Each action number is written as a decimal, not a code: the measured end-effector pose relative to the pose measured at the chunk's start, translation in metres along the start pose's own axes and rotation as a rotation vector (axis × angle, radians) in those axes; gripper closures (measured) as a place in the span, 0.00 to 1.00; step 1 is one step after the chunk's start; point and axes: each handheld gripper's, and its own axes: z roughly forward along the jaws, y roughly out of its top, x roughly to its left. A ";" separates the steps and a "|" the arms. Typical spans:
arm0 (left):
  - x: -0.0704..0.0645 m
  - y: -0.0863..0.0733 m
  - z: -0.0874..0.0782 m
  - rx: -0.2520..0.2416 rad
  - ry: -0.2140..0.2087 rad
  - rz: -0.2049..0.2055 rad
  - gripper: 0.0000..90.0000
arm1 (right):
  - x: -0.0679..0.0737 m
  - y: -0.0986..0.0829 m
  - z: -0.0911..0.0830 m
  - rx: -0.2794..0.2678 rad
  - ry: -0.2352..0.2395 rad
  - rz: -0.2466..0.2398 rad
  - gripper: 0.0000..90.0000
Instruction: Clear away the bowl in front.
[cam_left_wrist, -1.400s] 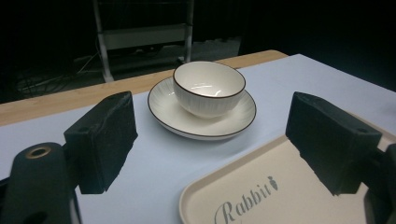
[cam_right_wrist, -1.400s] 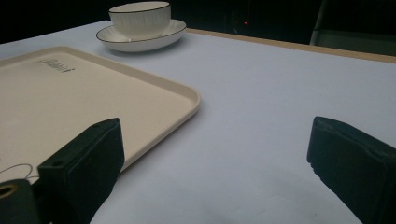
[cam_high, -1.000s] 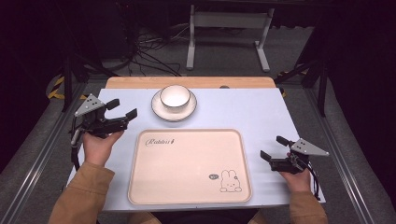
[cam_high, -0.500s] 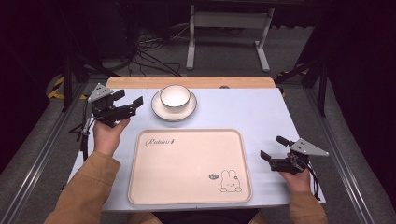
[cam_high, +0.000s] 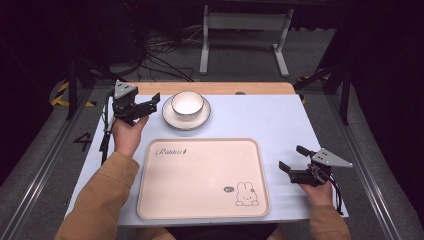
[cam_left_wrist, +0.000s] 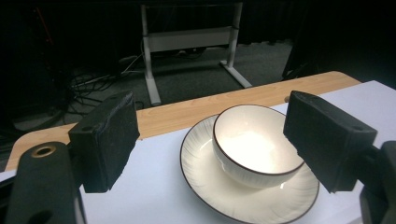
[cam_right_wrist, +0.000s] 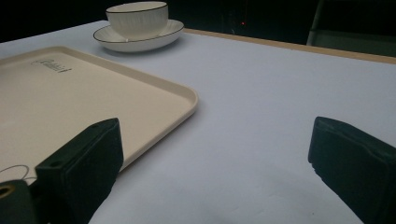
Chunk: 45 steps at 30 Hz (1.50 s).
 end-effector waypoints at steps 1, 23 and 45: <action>0.000 0.001 0.002 0.000 0.001 -0.004 0.21 | 0.000 0.000 0.000 0.001 0.001 -0.002 0.04; 0.000 0.025 0.054 0.118 -0.072 -0.072 0.16 | 0.000 0.001 0.002 0.019 0.020 -0.009 0.05; 0.011 -0.008 0.110 0.391 -0.162 -0.230 0.29 | 0.000 0.000 0.001 0.010 0.034 -0.015 0.05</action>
